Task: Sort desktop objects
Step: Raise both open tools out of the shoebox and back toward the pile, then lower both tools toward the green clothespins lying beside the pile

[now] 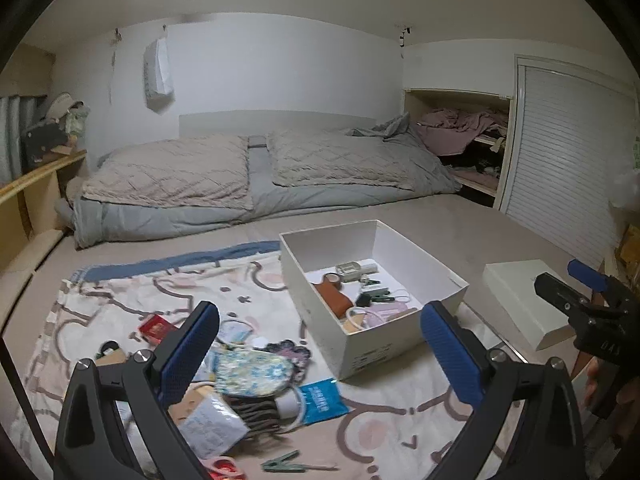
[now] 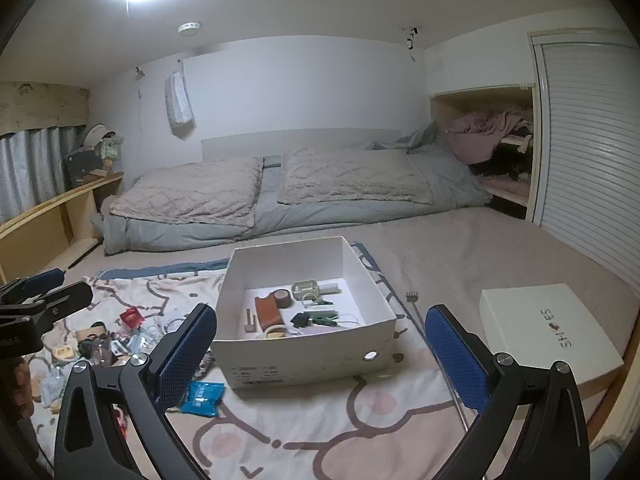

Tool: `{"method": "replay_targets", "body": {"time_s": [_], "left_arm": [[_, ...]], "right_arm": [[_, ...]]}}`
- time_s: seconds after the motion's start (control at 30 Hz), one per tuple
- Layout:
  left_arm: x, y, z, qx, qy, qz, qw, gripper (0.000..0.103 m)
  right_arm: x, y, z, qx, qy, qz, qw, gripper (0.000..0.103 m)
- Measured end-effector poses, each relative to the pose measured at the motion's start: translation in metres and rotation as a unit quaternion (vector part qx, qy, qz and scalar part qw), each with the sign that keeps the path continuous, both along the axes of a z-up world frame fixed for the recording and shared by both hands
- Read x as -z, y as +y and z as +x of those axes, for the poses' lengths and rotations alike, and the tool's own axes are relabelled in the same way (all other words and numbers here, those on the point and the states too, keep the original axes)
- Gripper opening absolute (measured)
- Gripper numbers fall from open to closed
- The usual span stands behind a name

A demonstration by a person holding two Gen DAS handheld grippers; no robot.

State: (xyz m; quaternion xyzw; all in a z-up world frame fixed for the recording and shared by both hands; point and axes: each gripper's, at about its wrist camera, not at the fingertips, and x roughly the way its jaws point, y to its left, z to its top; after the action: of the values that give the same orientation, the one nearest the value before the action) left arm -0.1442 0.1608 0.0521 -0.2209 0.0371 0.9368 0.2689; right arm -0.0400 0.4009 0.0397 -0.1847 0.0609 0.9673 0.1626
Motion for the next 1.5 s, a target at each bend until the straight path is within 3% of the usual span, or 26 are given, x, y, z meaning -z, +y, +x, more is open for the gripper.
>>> {"method": "replay_targets", "body": {"time_s": [0.27,0.73,1.2,1.5], "left_arm": [[0.000,-0.033,0.009,-0.027,0.032,-0.018,0.9990,0.103],[0.006,-0.090,0.016,-0.068,0.039,-0.021,0.9967,0.103],[0.028,-0.139,0.014,-0.121,0.013,-0.010,0.9926,0.103],[0.060,-0.163,0.017,-0.157,-0.008,-0.007,0.9876,0.103]], "right_arm": [[0.001,-0.020,0.001,-0.029,0.011,-0.024,0.999,0.103],[0.009,-0.063,-0.009,-0.081,0.005,-0.040,0.996,0.103],[0.014,-0.089,-0.018,-0.115,0.000,-0.040,0.993,0.103],[0.030,-0.102,-0.019,-0.129,-0.006,-0.038,0.991,0.103]]}}
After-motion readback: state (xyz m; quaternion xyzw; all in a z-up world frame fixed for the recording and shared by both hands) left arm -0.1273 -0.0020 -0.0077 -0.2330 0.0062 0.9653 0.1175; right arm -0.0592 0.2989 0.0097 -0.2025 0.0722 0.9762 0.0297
